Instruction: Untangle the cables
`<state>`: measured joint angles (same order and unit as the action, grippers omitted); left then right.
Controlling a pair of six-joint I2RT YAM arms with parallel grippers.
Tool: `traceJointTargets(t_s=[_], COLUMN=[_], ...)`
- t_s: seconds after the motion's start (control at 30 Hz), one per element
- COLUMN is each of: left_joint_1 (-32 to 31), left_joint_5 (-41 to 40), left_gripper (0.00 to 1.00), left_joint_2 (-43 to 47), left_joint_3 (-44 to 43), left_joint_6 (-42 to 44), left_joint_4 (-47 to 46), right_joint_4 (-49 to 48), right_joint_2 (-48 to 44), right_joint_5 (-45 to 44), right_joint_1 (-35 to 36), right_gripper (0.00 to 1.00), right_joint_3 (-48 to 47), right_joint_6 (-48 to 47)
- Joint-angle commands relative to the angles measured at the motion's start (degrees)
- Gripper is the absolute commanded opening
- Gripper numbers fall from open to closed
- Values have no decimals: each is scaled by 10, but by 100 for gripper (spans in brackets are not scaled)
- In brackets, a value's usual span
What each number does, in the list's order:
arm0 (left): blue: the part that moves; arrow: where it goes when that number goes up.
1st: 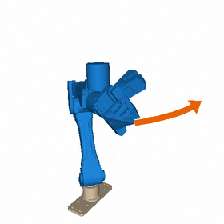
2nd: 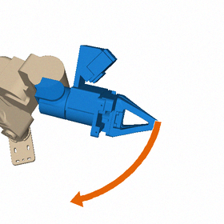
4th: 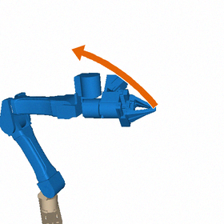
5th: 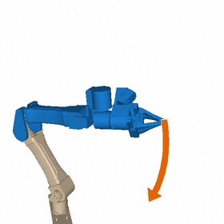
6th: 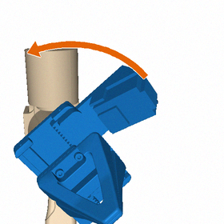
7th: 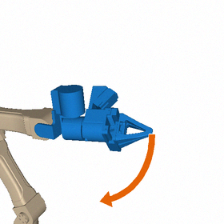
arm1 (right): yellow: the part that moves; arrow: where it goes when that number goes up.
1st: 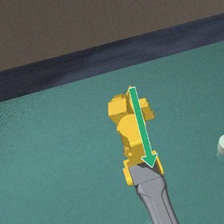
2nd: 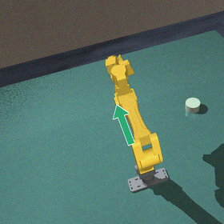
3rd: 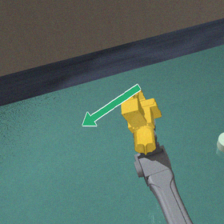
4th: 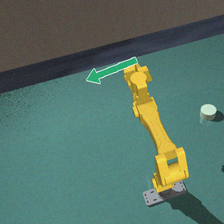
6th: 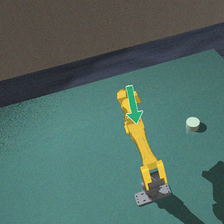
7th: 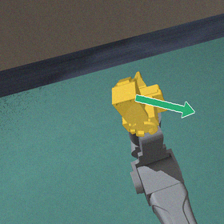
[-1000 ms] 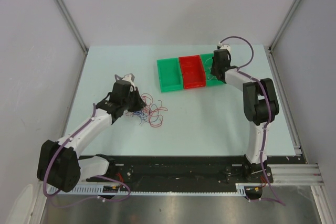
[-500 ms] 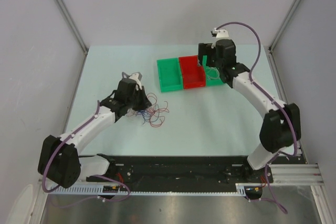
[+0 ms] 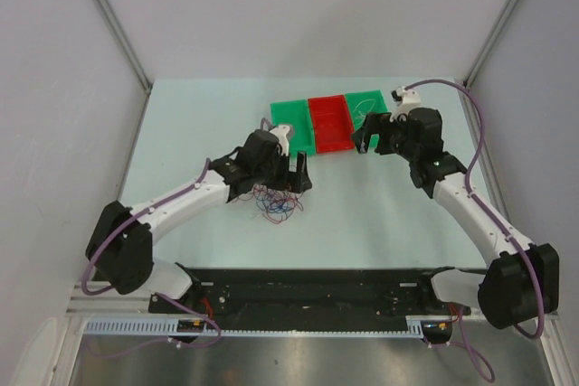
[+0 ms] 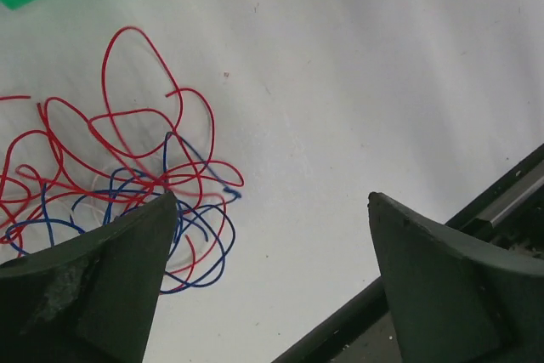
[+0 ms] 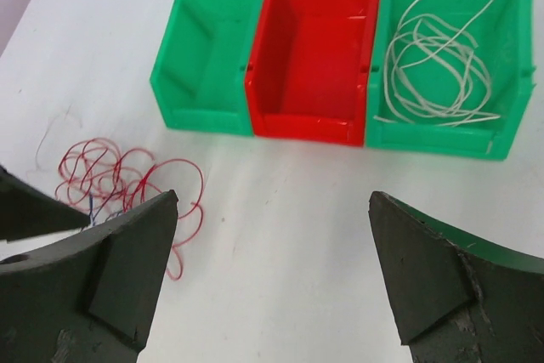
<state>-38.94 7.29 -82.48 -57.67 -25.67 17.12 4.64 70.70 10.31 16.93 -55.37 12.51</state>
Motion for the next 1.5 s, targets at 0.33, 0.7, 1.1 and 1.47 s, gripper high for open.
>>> traceJointTargets(t_s=[0.33, 0.7, 1.1, 1.47], left_joint_1=[154, 240, 173, 129], left_joint_5=[-119, -7, 43, 15], left_gripper=[100, 100, 100, 86], left_joint_2=[257, 242, 198, 80], left_joint_3=[181, 226, 204, 147], left_joint_6=[-138, -113, -98, -104], left_joint_4=[71, 65, -15, -40], right_joint_4=[-97, -118, -108, -113], right_joint_2=[86, 290, 419, 443], right_joint_5=[88, -87, -102, -164], right_joint_1=[161, 286, 297, 296], right_gripper=[100, 81, 55, 54], right_joint_3=[16, -92, -185, -186], right_joint_6=[-6, 122, 227, 318])
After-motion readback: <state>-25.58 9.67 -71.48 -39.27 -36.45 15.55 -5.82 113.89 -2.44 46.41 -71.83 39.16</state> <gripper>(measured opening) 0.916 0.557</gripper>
